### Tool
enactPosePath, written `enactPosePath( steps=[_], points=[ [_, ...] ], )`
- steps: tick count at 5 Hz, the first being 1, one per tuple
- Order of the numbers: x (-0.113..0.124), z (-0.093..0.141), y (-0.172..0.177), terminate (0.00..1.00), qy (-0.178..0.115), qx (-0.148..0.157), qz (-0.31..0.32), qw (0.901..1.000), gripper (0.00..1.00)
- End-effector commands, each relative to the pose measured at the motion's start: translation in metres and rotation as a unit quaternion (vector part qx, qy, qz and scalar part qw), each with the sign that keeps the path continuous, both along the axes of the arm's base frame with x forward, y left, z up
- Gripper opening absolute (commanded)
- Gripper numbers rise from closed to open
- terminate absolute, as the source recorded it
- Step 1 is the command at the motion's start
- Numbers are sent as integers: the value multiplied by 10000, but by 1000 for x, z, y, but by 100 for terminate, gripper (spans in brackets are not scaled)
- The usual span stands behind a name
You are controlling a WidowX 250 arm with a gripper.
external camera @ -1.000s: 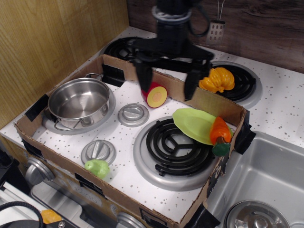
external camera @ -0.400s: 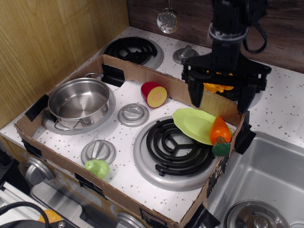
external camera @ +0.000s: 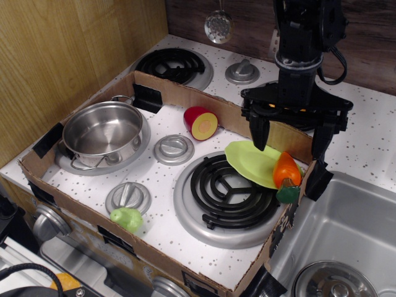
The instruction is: Take carrot off plate
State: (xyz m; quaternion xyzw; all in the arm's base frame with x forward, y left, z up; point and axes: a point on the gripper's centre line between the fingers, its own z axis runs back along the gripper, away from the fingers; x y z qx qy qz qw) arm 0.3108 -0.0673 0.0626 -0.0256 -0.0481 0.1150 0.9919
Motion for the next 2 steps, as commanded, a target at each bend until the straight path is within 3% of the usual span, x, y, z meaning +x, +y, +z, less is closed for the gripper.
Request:
enactPosePath(
  steps=[1,2],
  points=[
    [13,0,5,0,-284,-122,-24,9995,100],
    [11,-7,7,0,-282,-165,-2,9995,100]
  ],
)
